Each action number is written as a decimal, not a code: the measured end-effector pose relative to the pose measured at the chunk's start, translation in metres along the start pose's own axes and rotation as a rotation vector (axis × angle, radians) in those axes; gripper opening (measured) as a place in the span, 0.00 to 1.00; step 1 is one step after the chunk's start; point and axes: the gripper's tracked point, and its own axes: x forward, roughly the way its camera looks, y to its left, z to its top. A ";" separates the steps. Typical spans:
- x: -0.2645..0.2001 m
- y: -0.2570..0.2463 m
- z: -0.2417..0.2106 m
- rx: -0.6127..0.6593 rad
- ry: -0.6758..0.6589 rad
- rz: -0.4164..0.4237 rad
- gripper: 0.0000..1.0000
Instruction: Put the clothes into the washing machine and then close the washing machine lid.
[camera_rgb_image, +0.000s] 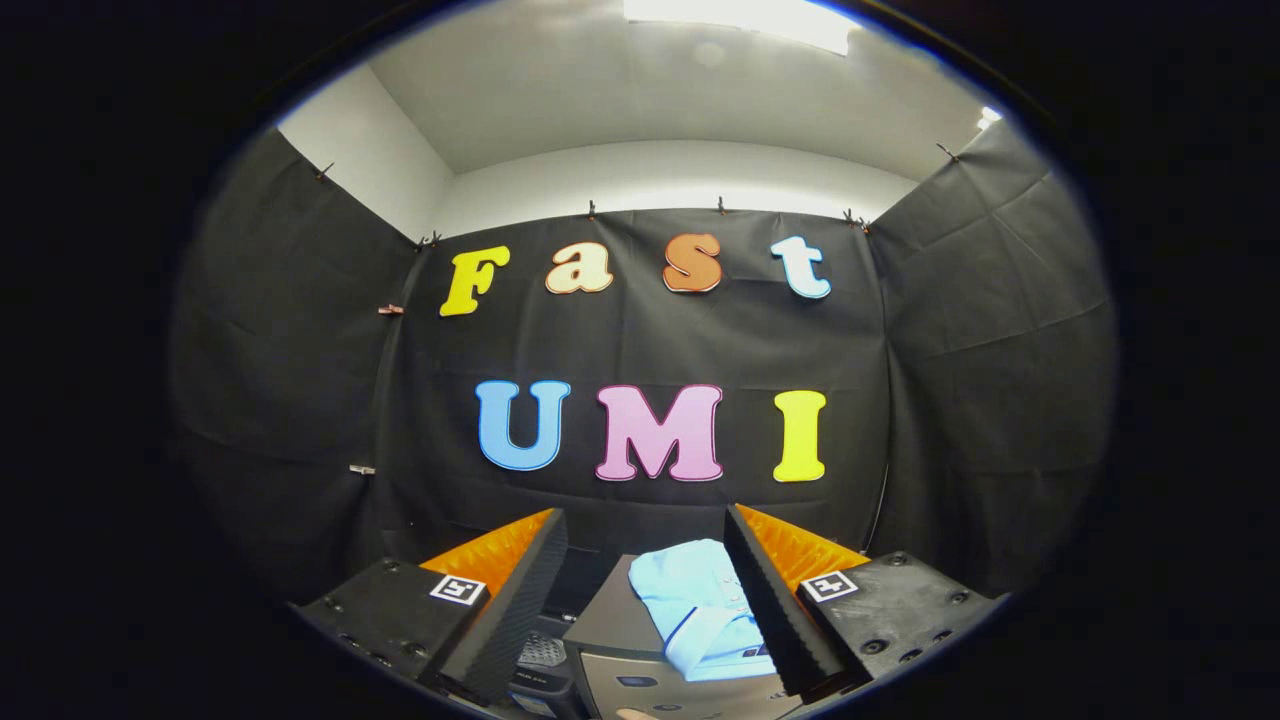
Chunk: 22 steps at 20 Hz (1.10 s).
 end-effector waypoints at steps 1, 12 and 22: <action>0.001 -0.002 -0.001 -0.002 0.001 -0.007 0.98; 0.031 -0.034 0.003 0.001 0.017 -0.078 0.98; 0.106 -0.084 -0.020 0.016 0.187 -0.124 0.98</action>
